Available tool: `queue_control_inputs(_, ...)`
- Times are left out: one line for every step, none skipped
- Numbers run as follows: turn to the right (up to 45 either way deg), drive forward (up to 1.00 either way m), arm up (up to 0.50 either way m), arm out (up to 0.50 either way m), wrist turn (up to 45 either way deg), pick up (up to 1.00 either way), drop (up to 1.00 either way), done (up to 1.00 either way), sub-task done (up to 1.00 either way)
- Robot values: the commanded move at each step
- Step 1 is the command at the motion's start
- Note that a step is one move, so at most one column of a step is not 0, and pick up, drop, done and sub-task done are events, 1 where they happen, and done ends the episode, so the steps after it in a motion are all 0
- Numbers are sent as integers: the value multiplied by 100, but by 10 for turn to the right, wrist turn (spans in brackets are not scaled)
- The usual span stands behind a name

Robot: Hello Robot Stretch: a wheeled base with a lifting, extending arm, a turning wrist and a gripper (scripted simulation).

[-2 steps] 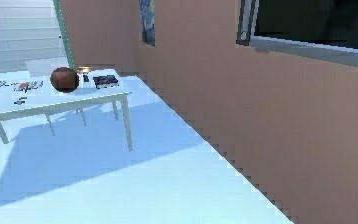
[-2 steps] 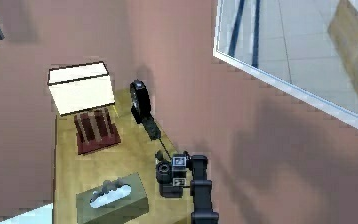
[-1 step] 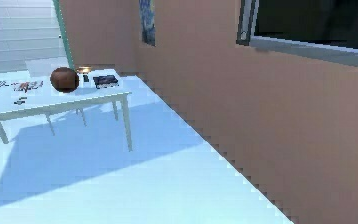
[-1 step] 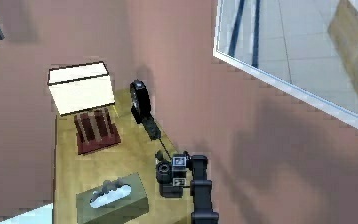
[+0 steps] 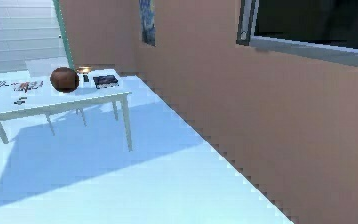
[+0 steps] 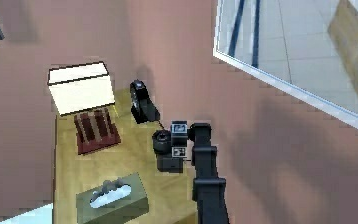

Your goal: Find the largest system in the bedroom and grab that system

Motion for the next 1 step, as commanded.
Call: queue_control_inputs(0,0,0,0,0,0,0,100,0)
